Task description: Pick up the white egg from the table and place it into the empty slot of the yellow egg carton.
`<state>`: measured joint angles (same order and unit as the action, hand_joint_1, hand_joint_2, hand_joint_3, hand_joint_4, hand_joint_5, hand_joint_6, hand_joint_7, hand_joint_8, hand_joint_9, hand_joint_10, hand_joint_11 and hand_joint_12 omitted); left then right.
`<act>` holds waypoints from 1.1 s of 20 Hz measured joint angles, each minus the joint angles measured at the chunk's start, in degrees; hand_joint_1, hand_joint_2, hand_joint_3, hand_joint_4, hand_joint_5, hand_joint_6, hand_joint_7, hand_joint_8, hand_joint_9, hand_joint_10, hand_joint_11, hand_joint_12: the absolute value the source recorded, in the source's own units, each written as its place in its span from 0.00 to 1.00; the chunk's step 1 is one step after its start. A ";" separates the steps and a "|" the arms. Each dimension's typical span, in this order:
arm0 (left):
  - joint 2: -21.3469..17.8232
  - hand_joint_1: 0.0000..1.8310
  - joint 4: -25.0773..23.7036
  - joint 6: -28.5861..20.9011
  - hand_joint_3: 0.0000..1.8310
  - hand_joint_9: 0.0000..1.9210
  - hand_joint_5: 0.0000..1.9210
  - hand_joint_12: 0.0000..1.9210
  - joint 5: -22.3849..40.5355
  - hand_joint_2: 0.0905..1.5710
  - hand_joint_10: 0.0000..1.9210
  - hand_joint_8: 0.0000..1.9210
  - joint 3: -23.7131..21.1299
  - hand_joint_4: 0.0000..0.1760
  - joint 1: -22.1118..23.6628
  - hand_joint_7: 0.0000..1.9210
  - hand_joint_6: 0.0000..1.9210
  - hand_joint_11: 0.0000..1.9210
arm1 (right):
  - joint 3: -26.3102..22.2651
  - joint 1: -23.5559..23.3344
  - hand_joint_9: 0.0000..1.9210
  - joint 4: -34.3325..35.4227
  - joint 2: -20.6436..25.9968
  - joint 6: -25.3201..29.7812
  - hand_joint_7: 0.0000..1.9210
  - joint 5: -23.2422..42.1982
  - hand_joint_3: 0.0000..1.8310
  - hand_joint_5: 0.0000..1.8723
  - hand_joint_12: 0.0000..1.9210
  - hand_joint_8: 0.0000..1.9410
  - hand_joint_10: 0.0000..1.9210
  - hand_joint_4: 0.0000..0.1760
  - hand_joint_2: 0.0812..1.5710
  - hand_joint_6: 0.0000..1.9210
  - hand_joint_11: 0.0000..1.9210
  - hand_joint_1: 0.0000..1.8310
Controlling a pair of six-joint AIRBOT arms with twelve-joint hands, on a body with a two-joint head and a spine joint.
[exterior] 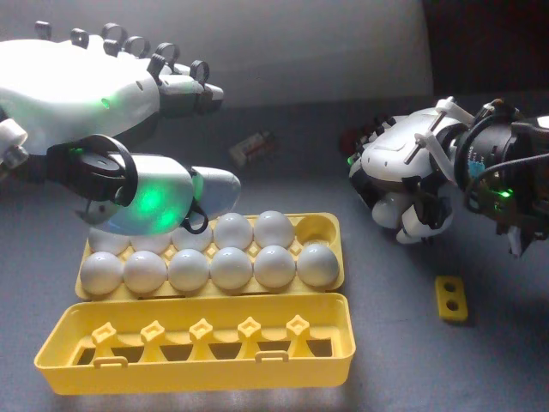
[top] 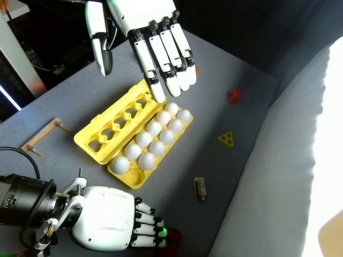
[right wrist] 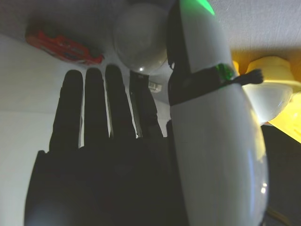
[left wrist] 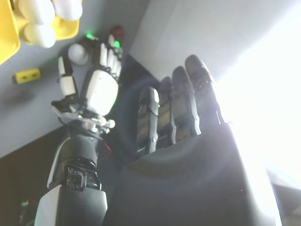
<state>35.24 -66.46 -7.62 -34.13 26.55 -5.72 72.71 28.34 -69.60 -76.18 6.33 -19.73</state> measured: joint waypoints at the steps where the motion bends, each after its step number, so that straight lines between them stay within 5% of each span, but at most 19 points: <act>1: 0.00 0.04 0.00 -0.11 0.00 0.06 0.09 0.25 0.00 0.81 0.00 0.00 0.00 0.18 0.02 0.06 0.00 0.00 | 0.00 -0.02 0.07 0.07 0.00 0.02 0.19 0.02 0.00 0.45 0.25 0.02 0.02 0.00 0.73 0.64 0.00 0.60; 6: 0.00 0.04 -0.09 -0.20 0.00 0.06 0.09 0.26 -0.20 0.81 0.00 0.00 -0.02 0.19 0.37 0.06 0.00 0.00 | 0.00 -0.24 0.09 -0.17 0.02 -0.02 0.25 0.33 0.00 0.48 0.15 0.02 0.03 0.00 0.72 0.60 0.00 0.61; 10: 0.00 0.04 0.04 -0.22 0.00 0.07 0.09 0.26 -0.28 0.81 0.00 0.00 -0.02 0.19 0.37 0.06 0.00 0.00 | 0.07 -0.48 0.09 2.62 1.03 -0.04 0.26 3.43 0.00 0.47 0.24 0.01 0.03 0.00 0.73 0.62 0.00 0.61; 17: 0.00 0.02 0.04 -0.22 0.00 0.06 0.09 0.26 -0.39 0.81 0.00 0.00 -0.15 0.18 0.37 0.06 0.00 0.00 | 0.11 -1.99 0.09 10.45 4.26 -0.09 0.26 18.73 0.00 0.46 0.20 0.00 0.04 0.00 0.73 0.62 0.00 0.60; 22: 0.31 0.02 0.09 -0.22 0.00 0.07 0.09 0.28 -0.52 0.81 0.00 0.00 -0.37 0.18 0.44 0.06 0.00 0.00 | 0.11 -2.47 0.09 24.83 4.37 -3.80 0.26 26.16 0.00 0.45 0.20 0.00 0.04 0.00 0.74 0.64 0.00 0.60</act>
<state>35.55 -66.37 -7.84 -34.65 26.17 -5.28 72.82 25.87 -44.77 -71.81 2.52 6.44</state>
